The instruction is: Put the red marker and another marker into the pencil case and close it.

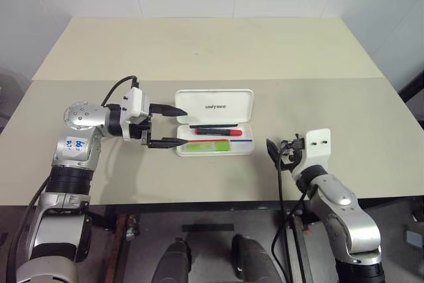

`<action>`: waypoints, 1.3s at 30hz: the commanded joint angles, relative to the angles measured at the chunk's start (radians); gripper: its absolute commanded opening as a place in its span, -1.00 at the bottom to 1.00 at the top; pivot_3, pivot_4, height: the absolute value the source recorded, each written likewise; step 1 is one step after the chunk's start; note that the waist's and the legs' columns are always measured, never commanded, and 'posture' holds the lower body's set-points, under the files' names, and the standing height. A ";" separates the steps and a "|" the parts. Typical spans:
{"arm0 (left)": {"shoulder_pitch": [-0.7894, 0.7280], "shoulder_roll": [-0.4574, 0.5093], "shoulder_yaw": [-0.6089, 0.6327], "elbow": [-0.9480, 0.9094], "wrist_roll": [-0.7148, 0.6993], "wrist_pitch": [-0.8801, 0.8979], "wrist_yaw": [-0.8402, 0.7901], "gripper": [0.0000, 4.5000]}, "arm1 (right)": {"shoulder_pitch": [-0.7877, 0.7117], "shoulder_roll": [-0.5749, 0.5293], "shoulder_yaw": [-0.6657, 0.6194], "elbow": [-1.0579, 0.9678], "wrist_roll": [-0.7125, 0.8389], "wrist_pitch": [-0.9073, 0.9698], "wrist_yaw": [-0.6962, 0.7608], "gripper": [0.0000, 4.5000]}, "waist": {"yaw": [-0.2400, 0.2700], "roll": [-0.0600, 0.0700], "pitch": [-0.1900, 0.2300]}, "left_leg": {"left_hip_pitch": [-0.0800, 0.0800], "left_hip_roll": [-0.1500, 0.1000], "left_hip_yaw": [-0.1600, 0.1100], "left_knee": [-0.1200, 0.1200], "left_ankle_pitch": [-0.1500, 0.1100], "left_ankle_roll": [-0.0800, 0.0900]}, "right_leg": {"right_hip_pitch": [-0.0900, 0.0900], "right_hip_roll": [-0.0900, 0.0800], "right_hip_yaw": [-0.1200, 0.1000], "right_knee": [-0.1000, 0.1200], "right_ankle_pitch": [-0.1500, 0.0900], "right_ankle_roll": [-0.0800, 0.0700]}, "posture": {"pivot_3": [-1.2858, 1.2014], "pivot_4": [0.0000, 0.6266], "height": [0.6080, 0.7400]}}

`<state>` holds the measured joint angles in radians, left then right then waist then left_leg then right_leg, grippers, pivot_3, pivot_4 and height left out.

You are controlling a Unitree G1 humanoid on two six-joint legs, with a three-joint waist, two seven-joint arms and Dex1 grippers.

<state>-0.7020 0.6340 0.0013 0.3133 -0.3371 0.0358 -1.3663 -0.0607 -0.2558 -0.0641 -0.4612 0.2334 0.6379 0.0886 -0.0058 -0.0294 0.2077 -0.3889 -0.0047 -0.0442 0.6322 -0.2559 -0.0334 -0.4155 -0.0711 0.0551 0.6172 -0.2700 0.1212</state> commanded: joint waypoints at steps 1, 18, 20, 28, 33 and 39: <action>-0.009 0.014 0.024 -0.060 -0.029 0.014 0.007 0.65 | 0.009 0.022 -0.025 0.008 -0.009 0.016 -0.027 1.00 | 0.000 0.000 0.000 | 0.000 0.000 0.000 0.000 0.000 0.000 | 0.000 0.000 0.000 0.000 0.000 0.000 | 0.03 -0.52 1.00; -0.018 -0.002 0.014 -0.118 -0.038 0.056 0.037 0.67 | -0.011 0.085 -0.067 0.047 0.002 0.039 -0.020 -0.79 | -0.024 0.000 0.000 | 0.001 0.001 -0.001 0.000 0.000 0.000 | 0.001 0.001 0.001 0.000 0.000 0.000 | 0.03 -0.52 1.00; -0.016 -0.005 0.013 -0.122 -0.037 0.057 0.042 0.67 | -0.016 0.068 -0.059 0.048 0.002 0.030 0.004 -0.85 | -0.024 0.000 0.000 | 0.001 0.001 0.000 -0.001 0.000 0.000 | 0.001 0.001 0.001 0.000 0.000 0.000 | 0.03 -0.52 1.00; -0.003 -0.010 0.011 -0.124 -0.036 0.047 0.048 0.67 | -0.102 -0.183 0.025 0.100 0.020 -0.150 0.390 -0.85 | -0.023 0.000 0.000 | 0.001 0.001 0.000 0.000 0.000 0.000 | 0.001 0.002 0.001 0.000 0.000 0.000 | 0.03 -0.52 1.00; 0.010 -0.012 0.011 -0.114 -0.029 0.031 0.047 0.67 | -0.297 -0.340 0.075 0.297 0.046 -0.310 0.701 -0.85 | -0.026 0.000 0.000 | 0.002 0.001 0.001 0.000 0.000 0.000 | 0.002 0.002 0.001 -0.001 0.000 0.001 | 0.03 -0.52 1.00; 0.031 -0.009 0.013 -0.123 -0.027 0.026 0.054 0.67 | -0.568 -0.333 0.195 0.621 0.017 -0.515 1.024 -0.85 | -0.028 0.000 0.000 | 0.002 0.003 -0.001 -0.001 0.000 0.000 | 0.002 0.006 0.002 -0.001 0.000 0.001 | 0.03 -0.52 1.00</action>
<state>-0.6759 0.6178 -0.0016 0.2119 -0.3518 0.0731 -1.3203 -0.5983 -0.5893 0.1199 0.1157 0.2514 0.1880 1.0406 -0.0339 -0.0294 0.2080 -0.3870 -0.0018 -0.0447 0.6316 -0.2560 -0.0334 -0.4138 -0.0654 0.0570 0.6164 -0.2699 0.1219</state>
